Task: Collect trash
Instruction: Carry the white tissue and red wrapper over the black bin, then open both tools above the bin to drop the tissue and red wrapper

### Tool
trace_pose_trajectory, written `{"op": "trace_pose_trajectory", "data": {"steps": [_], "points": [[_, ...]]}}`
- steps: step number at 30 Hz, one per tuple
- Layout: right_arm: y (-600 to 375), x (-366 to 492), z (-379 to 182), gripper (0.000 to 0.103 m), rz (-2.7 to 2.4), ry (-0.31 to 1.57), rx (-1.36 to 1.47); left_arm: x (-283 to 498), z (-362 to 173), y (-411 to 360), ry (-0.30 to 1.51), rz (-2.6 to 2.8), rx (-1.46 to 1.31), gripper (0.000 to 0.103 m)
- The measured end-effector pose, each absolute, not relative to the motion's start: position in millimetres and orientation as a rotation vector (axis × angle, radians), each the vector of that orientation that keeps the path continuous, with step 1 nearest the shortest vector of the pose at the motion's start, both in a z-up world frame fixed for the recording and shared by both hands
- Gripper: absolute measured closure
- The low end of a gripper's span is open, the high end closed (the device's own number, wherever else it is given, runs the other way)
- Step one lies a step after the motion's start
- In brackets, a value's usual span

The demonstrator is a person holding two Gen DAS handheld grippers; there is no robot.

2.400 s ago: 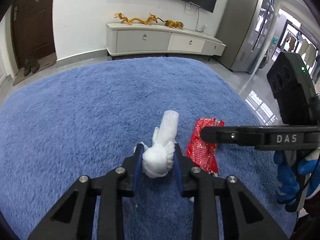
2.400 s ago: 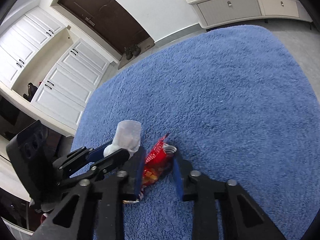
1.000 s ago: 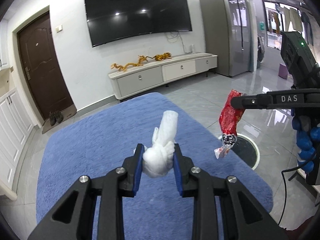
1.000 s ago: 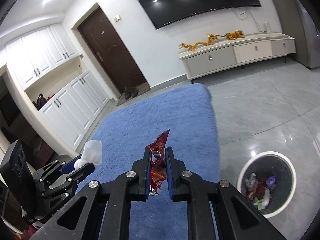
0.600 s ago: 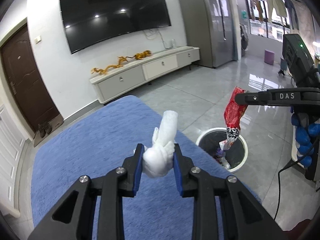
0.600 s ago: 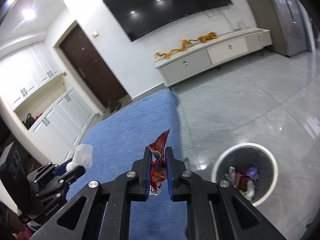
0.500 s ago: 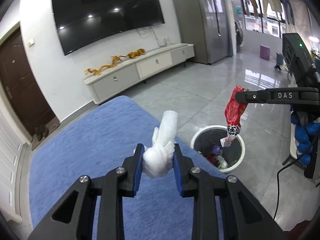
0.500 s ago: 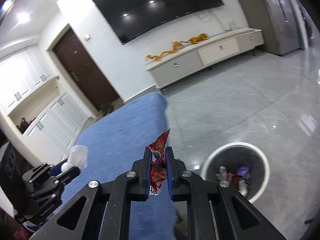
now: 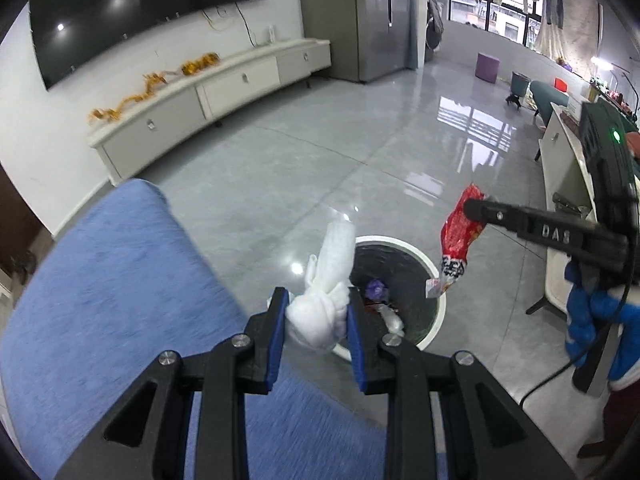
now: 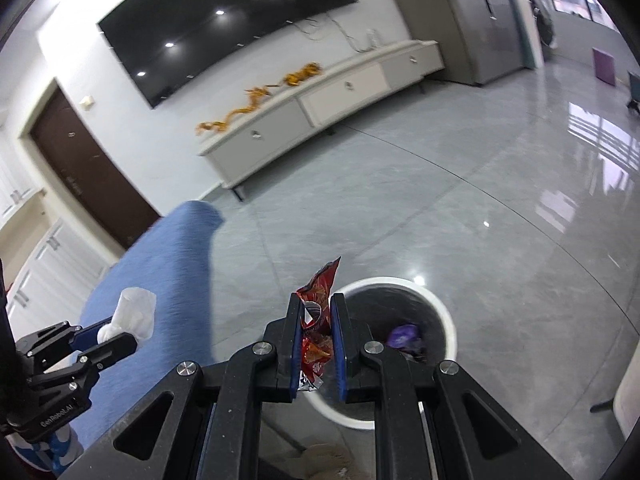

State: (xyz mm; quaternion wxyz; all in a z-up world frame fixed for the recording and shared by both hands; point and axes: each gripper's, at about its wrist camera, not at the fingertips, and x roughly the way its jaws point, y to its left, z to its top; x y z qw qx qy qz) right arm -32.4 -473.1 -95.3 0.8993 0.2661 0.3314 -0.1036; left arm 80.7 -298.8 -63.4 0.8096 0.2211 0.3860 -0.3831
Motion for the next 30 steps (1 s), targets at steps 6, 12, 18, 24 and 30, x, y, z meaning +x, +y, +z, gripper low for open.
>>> {"op": "trace_pose_trajectory", "data": {"steps": [6,12,18,24,30], "points": [[-497,-13,-128,0.090,-0.270,0.750,0.560,116,-101,-345,0.950,-0.839,0.423,0.074],[-511,4,-156,0.090,-0.291,0.801,0.578,132,-126,-372,1.003,-0.832,0.399,0.074],[-518,15,-173,0.090,-0.306,0.837,0.580,143,-143,-385,1.023,-0.811,0.388,0.074],[-519,23,-181,0.090,-0.313,0.858,0.582,142,-144,-388,0.975,-0.780,0.384,0.074],[-520,27,-188,0.090,-0.318,0.873,0.582,132,-139,-391,0.906,-0.776,0.390,0.074]]}}
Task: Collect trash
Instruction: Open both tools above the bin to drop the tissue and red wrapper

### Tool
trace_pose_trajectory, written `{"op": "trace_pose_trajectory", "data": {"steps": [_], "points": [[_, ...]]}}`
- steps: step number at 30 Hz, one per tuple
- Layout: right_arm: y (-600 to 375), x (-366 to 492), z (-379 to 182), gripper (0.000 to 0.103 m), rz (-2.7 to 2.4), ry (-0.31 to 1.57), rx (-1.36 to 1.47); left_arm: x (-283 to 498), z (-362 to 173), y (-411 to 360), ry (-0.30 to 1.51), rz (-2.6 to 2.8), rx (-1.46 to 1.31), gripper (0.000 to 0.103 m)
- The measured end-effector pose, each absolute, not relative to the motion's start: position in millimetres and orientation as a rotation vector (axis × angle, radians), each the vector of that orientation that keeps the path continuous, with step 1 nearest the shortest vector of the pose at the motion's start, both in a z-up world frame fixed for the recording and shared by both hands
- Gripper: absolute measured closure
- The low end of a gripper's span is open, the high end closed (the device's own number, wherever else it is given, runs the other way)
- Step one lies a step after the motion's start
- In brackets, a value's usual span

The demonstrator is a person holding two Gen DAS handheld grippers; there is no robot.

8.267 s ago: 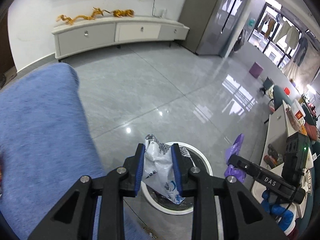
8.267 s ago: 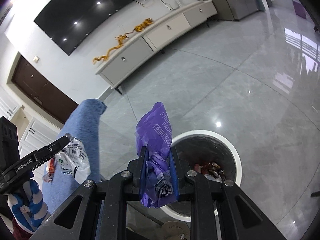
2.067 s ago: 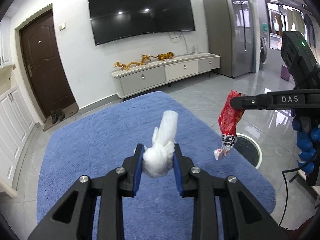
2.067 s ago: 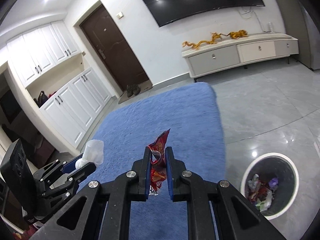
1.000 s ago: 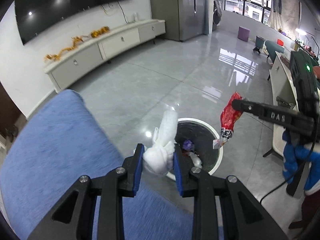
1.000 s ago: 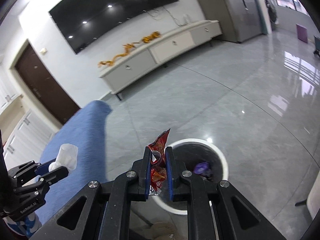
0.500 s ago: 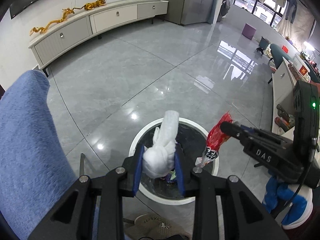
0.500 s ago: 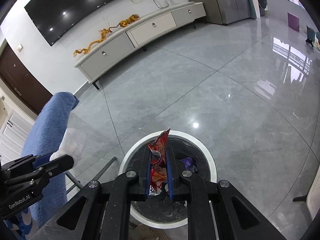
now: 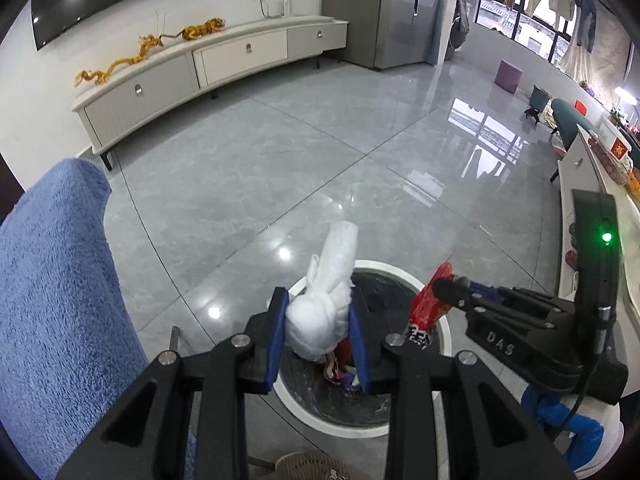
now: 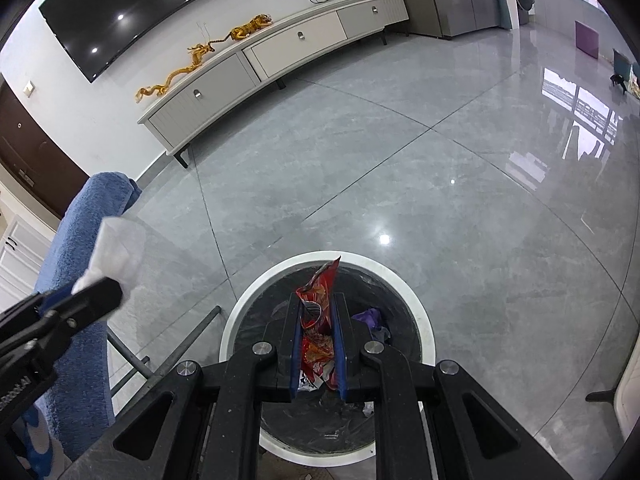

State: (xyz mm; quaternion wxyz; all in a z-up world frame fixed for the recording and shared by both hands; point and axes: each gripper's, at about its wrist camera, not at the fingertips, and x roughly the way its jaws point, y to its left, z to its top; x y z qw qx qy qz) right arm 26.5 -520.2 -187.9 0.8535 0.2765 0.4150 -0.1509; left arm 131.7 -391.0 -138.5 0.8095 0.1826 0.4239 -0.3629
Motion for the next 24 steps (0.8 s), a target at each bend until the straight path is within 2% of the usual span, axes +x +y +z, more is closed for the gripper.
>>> {"op": "trace_pose_trajectory", "data": {"steps": [15,21,24], "points": [[-524,29,-201,0.087,-0.344,0.907,0.606,124,-140,-403,0.894,-0.827,0.407,0.072],[-524,27,-203,0.083,-0.355,0.906,0.612,125,-139,-403,0.901,-0.845,0.381,0.054],[-524,26,-202,0.076,-0.364,0.901,0.612,127,-138,-402,0.913,-0.858,0.357,0.053]]}}
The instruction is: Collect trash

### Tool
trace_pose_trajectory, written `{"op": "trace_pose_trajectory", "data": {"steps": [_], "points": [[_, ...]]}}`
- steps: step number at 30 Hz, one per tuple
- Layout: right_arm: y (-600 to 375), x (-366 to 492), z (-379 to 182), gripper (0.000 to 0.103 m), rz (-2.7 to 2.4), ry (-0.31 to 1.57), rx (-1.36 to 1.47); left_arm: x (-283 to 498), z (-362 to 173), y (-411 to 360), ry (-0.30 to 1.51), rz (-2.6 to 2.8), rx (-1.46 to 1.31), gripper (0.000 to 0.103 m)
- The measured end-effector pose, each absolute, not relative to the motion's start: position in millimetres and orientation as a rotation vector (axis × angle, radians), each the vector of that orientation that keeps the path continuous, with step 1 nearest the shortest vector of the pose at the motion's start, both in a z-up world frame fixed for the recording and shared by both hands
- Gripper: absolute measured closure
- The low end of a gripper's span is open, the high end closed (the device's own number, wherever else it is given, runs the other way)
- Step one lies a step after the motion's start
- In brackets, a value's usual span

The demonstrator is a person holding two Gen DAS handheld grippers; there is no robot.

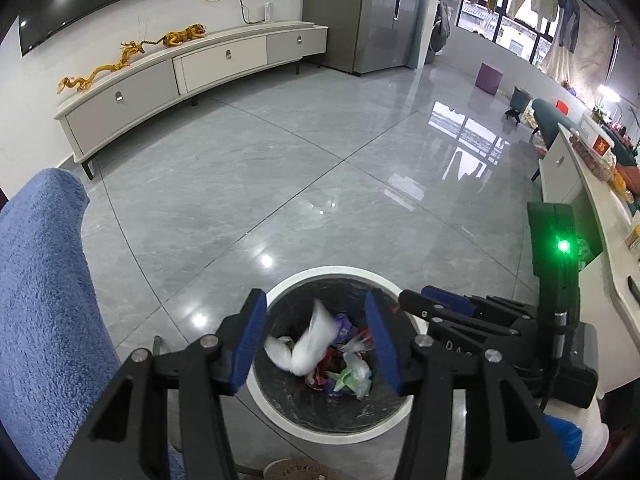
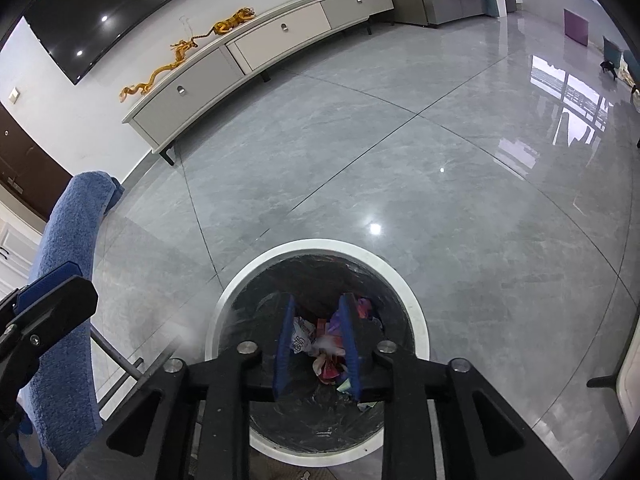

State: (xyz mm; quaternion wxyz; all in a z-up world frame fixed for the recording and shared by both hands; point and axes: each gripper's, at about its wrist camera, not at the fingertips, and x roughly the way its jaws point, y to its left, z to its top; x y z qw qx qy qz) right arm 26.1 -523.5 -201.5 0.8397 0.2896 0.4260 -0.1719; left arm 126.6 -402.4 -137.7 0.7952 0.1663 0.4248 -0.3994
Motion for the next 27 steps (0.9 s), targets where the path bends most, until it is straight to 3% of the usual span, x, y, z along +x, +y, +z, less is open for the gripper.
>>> {"op": "trace_pose_trajectory", "data": {"steps": [7,10,14,27], "points": [[-517,19,-189,0.074,-0.379,0.875,0.605,132,-125,-388,0.920,-0.864,0.284,0.052],[-508,17,-175,0.073,-0.372,0.858,0.583,131,-112,-373,0.897,-0.842,0.257,0.043],[-483,13,-148,0.057,-0.343,0.821,0.524,128,-92,-344,0.848,-0.779,0.224,0.037],[-374,-16,-47,0.041,-0.177,0.655,0.345,90,-9,-204,0.610,-0.521,0.145,0.037]]}}
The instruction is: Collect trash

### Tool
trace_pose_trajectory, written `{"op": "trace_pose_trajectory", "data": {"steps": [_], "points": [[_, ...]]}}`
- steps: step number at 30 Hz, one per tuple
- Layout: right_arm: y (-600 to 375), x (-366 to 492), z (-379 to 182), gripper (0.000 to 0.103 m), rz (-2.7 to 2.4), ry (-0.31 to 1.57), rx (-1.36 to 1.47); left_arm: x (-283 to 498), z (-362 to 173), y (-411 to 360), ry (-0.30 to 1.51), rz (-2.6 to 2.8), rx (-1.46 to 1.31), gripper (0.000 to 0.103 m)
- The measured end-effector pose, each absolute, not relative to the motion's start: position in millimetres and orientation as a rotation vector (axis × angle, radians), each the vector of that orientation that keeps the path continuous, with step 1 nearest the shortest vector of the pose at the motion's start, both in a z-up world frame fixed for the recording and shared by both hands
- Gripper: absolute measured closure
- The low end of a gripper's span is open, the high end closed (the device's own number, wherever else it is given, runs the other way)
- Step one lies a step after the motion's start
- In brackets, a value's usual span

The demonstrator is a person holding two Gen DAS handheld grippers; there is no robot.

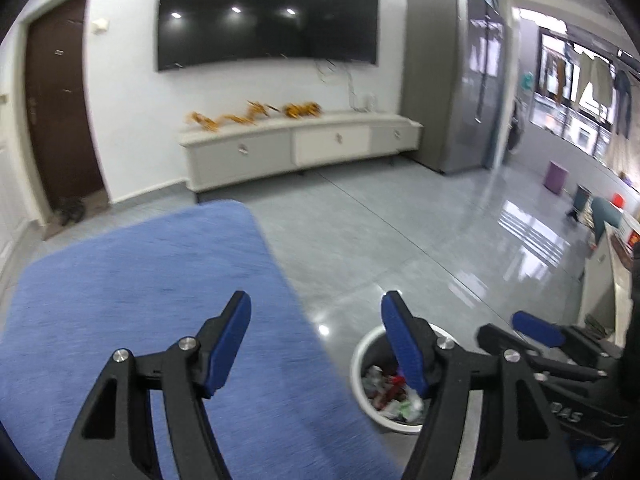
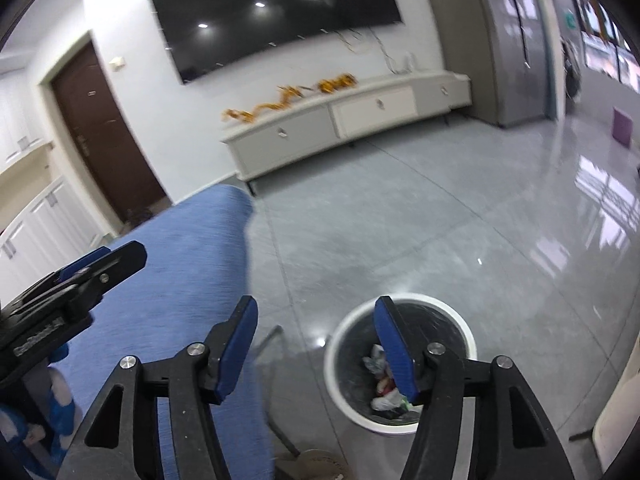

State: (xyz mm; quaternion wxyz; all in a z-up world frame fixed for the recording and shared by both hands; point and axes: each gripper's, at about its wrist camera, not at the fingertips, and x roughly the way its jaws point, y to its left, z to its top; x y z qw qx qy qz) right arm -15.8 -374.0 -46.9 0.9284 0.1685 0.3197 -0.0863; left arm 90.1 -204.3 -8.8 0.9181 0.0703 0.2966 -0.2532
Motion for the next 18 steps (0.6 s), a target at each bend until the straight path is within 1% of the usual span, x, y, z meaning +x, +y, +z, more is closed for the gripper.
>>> {"op": "trace_pose_trajectory", "data": {"steps": [1,3,5,8,9,10,13,14,18], "points": [[-364,-19,-40,0.040,-0.165,0.640,0.328,86,-4,-193,0.593,-0.495,0.141,0.037],[-348,-23,-29,0.034,-0.148,0.617,0.297,78,3,-170,0.563,-0.443,0.137,0.036],[-330,-25,-22,0.030,-0.137,0.597,0.261,72,6,-153,0.544,-0.394,0.135,0.022],[-308,-25,-17,0.023,-0.127,0.579,0.215,61,12,-126,0.492,-0.318,0.116,0.014],[-302,-23,-17,0.020,-0.129,0.576,0.203,58,14,-115,0.481,-0.297,0.104,0.013],[-296,-21,-18,0.019,-0.136,0.573,0.190,57,14,-109,0.480,-0.282,0.097,0.009],[-284,-16,-23,0.010,-0.161,0.568,0.154,55,14,-92,0.460,-0.235,0.082,0.000],[-281,-14,-24,0.006,-0.169,0.567,0.147,55,13,-88,0.453,-0.224,0.077,0.000],[-275,-8,-33,0.003,-0.213,0.559,0.137,55,7,-77,0.459,-0.188,0.058,0.000]]}}
